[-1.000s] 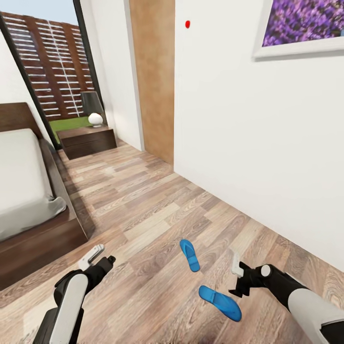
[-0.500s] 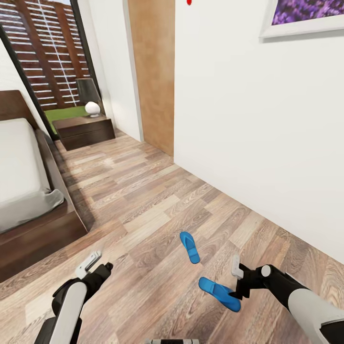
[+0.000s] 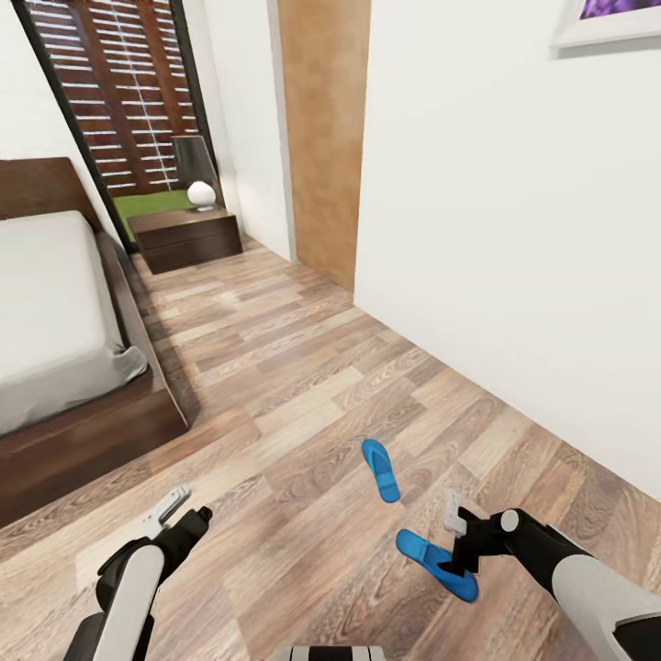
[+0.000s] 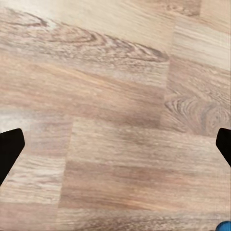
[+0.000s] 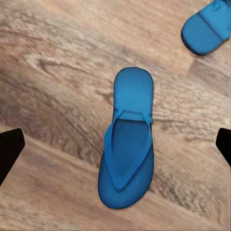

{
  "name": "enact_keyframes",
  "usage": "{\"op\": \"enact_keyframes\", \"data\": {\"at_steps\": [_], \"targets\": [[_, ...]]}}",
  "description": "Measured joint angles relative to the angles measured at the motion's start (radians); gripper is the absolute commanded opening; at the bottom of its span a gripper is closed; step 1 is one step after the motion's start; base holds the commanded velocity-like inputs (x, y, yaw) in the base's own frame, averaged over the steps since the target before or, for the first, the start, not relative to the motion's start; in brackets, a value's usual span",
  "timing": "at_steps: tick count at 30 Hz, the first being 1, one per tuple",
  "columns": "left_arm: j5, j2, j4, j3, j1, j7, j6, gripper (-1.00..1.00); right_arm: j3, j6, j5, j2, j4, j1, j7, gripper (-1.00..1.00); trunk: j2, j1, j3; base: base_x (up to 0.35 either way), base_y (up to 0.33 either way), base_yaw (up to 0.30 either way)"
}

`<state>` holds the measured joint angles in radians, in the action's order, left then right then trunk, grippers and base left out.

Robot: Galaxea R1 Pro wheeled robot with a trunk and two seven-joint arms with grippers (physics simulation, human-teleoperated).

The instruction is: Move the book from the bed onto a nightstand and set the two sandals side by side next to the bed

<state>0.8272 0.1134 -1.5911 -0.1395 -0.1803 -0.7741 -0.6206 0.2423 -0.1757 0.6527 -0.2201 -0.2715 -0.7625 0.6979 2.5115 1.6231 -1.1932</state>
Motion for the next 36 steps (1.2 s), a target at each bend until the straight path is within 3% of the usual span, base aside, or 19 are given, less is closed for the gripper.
{"op": "enact_keyframes", "data": {"at_steps": [7,17,21,22,25,29,36], "targets": [[-0.007,-0.021,0.002,0.007,0.009,-0.001,0.001,1.00,0.000,-0.001,0.000,0.000,0.000,0.000,-0.004,1.00,0.000,0.000,0.000,-0.049,-0.182,0.274],[-0.003,-0.019,0.002,0.006,0.021,-0.003,0.007,1.00,-0.002,0.009,-0.013,0.002,0.000,-0.001,-0.006,1.00,0.000,0.000,0.000,-0.084,-0.152,0.197],[0.019,-0.011,0.000,0.002,0.029,-0.011,0.008,1.00,-0.003,0.017,-0.064,0.005,0.001,-0.001,-0.007,1.00,0.001,0.001,-0.011,-0.020,-0.031,0.051],[0.039,-0.006,-0.001,0.004,0.034,-0.040,0.014,1.00,-0.002,0.038,-0.119,0.006,0.001,-0.001,-0.008,1.00,0.001,0.002,-0.015,-0.008,-0.012,0.019],[0.052,-0.004,-0.003,0.006,0.037,-0.072,0.028,1.00,-0.001,0.100,-0.177,0.008,0.001,-0.002,-0.005,1.00,0.002,0.003,-0.027,-0.005,-0.008,0.014],[0.058,-0.003,-0.005,0.008,0.038,-0.090,0.038,1.00,0.002,0.169,-0.221,0.009,0.002,-0.002,-0.008,1.00,0.003,0.005,-0.042,-0.003,-0.005,0.008],[0.062,-0.002,-0.006,0.010,0.039,-0.102,0.044,1.00,0.002,0.221,-0.255,0.010,0.002,-0.003,-0.010,1.00,0.004,0.008,-0.070,-0.001,-0.002,0.003]]}}
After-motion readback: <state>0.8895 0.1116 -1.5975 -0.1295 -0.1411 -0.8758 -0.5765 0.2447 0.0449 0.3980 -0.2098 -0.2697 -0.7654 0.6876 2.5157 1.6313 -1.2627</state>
